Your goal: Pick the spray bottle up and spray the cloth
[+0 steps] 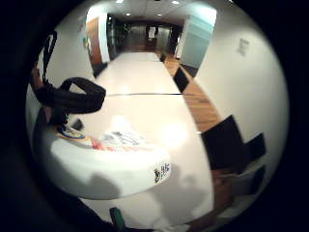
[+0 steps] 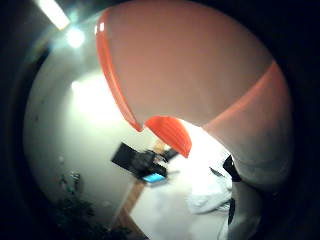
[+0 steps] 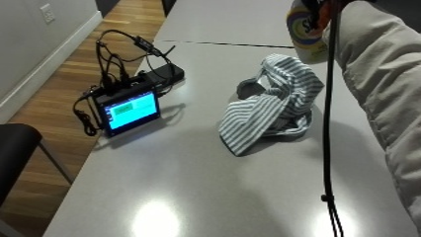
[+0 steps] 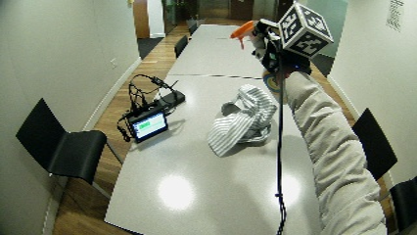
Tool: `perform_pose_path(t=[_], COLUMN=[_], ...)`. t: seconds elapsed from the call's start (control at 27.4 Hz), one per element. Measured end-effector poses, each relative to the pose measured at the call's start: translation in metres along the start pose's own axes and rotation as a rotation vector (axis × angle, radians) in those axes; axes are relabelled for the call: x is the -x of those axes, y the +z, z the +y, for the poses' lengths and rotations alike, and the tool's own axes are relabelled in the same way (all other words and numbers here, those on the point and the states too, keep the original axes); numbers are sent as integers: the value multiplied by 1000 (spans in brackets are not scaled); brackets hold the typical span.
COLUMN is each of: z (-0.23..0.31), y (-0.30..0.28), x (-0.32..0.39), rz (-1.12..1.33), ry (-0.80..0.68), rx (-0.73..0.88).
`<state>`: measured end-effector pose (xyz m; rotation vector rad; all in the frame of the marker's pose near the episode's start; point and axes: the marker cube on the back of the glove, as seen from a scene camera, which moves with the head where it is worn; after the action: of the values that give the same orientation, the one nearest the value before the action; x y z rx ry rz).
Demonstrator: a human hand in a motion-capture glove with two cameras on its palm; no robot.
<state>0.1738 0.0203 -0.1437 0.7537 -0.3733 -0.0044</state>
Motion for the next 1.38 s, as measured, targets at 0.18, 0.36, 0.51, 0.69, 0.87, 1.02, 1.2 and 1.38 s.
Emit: perform_pose_path(t=[0.18,0.36,0.51,0.69,0.87,1.02,1.2,1.38], z=[-15,-18,-14,3,3,2,9,9], y=[-10,13,47,80,85,92,99,98], x=[-3,-9,-16,-57,-65,-54,-29,6], rz=[-360,-622,-658,-564,-578,-617,-729,-899], ry=[172,307,362,436,459,436,383,355], rx=[-121,-138,-110,-136,-116,-12,160,281])
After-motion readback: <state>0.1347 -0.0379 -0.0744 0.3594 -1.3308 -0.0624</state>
